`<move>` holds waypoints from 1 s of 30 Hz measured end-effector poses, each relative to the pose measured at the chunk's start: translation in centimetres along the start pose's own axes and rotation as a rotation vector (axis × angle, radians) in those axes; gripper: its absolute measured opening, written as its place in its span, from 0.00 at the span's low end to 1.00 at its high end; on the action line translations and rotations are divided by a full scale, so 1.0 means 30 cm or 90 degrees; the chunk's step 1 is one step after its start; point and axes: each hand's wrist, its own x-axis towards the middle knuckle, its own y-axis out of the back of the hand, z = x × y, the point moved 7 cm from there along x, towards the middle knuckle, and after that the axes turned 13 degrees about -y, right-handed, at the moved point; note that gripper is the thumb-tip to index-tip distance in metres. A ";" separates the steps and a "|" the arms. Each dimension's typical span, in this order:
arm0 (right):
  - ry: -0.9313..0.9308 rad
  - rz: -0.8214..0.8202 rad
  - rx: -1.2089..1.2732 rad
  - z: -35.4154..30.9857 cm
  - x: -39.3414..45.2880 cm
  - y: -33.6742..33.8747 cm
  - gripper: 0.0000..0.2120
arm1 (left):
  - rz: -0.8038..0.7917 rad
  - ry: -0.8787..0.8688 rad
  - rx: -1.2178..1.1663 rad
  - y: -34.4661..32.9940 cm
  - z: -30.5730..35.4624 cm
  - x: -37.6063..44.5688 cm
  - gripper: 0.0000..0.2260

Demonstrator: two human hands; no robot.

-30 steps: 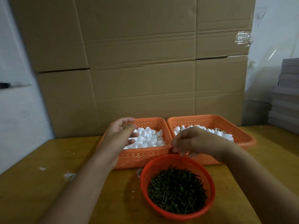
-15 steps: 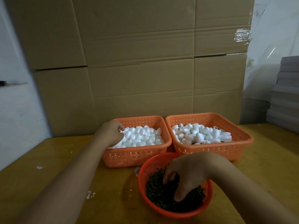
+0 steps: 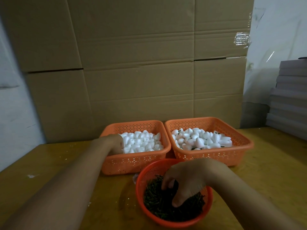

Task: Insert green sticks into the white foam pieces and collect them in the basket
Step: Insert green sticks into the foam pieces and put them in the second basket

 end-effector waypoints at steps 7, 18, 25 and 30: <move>-0.005 -0.002 0.008 -0.003 0.001 -0.001 0.28 | 0.064 -0.021 -0.117 -0.016 -0.055 0.011 0.07; -0.009 -0.006 0.018 0.000 -0.003 0.001 0.28 | 0.056 -0.003 -0.108 -0.029 -0.067 0.025 0.08; -0.010 -0.005 0.028 0.002 0.002 -0.001 0.29 | 0.159 0.019 -0.167 0.020 -0.080 -0.003 0.19; -0.010 -0.002 0.016 -0.002 0.010 -0.003 0.29 | 0.302 -0.054 -0.346 0.092 -0.008 -0.076 0.20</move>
